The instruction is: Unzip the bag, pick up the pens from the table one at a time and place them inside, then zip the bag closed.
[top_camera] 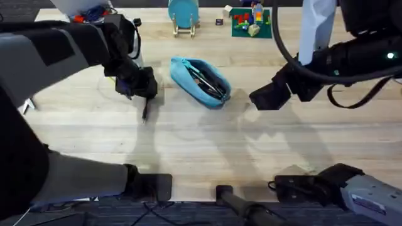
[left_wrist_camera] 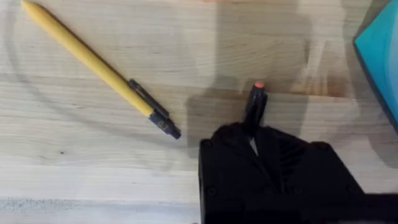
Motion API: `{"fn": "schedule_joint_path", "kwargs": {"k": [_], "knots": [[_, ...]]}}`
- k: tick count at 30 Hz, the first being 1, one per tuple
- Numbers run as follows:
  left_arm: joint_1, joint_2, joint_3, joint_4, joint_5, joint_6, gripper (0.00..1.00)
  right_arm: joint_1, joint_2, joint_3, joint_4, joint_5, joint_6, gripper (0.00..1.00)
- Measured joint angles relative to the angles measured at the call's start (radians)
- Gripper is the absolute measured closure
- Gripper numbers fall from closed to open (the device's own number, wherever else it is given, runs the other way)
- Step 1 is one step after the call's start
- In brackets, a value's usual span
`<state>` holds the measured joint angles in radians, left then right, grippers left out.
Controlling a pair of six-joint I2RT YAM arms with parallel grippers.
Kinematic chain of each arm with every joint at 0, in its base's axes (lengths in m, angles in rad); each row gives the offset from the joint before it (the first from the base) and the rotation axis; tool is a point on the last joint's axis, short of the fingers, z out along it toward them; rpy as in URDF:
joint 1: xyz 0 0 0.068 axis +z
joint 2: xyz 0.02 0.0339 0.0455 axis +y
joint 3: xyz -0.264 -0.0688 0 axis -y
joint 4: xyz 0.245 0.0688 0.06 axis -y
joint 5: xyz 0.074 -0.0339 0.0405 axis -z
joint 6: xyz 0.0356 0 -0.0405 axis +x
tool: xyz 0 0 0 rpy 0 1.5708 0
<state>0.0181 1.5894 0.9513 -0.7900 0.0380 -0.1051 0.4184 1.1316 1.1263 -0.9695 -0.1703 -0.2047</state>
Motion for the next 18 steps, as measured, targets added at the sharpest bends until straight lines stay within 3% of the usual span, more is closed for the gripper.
{"fn": "schedule_joint_path", "kwargs": {"k": [8,15,18], "knots": [[0.0,-0.064,0.029,-0.041,0.087,0.0,0.959,0.0,0.0,0.0,0.0,0.0,0.0,0.003],[-0.004,-0.207,0.135,-0.117,0.124,0.019,0.958,0.0,0.0,0.0,0.0,0.0,0.0,0.003],[-0.029,-0.234,0.186,-0.177,0.124,0.048,0.958,0.0,0.0,0.0,0.0,0.0,0.0,0.003]]}}
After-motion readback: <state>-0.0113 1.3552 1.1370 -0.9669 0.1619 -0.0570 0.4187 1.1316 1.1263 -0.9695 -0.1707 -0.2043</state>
